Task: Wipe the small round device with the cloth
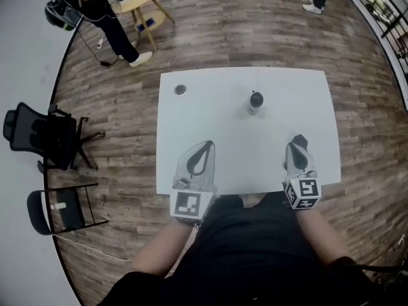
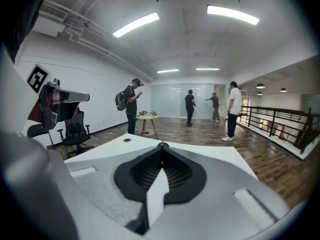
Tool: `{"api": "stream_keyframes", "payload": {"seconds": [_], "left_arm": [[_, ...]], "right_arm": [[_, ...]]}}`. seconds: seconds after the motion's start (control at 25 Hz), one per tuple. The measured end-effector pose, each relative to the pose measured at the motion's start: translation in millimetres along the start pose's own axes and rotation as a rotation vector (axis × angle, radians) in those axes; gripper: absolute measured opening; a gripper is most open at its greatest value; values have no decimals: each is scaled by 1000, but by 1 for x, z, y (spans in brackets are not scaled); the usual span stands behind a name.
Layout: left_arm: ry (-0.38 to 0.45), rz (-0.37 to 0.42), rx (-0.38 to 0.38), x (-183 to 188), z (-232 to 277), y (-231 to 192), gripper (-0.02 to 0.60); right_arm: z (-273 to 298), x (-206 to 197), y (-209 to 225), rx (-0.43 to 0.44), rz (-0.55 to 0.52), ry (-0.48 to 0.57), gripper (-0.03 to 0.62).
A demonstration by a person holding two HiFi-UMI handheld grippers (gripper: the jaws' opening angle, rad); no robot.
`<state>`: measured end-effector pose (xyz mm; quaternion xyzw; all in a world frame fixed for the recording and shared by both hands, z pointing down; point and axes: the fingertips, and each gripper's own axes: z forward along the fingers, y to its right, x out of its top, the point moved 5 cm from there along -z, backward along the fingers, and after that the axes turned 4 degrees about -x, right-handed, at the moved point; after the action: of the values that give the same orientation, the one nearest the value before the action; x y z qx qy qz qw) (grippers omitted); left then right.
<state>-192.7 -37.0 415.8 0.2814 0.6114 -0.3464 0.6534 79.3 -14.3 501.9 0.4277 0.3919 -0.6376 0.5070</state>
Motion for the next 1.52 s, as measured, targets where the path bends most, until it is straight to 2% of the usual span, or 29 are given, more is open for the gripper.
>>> {"api": "stream_keyframes", "payload": {"seconds": [0.08, 0.16, 0.4, 0.68, 0.92, 1.2, 1.32, 1.44, 1.52], "left_arm": [[-17, 3, -77, -8, 11, 6, 5], [-20, 0, -122, -10, 21, 12, 5], [1, -22, -172, -4, 44, 36, 5], [-22, -10, -106, -4, 53, 34, 5], [-34, 30, -50, 6, 61, 26, 5], [-73, 42, 0, 6, 66, 20, 5], [-102, 63, 29, 2, 64, 15, 5], [-89, 60, 45, 7, 63, 12, 5], [-106, 92, 66, 5, 59, 5, 5]], "right_arm": [[-12, -3, 5, -56, -4, -12, 2], [-22, -6, 12, -90, -19, -22, 2], [-43, -20, 57, -193, -26, -73, 2], [-24, -49, 76, -185, 2, -125, 3], [-3, -71, 79, -121, -23, -166, 121], [16, -106, 82, -64, -20, -259, 195], [23, -126, 85, -59, -15, -305, 232], [30, -143, 86, -57, -9, -348, 256], [34, -152, 86, -63, 2, -377, 268]]}}
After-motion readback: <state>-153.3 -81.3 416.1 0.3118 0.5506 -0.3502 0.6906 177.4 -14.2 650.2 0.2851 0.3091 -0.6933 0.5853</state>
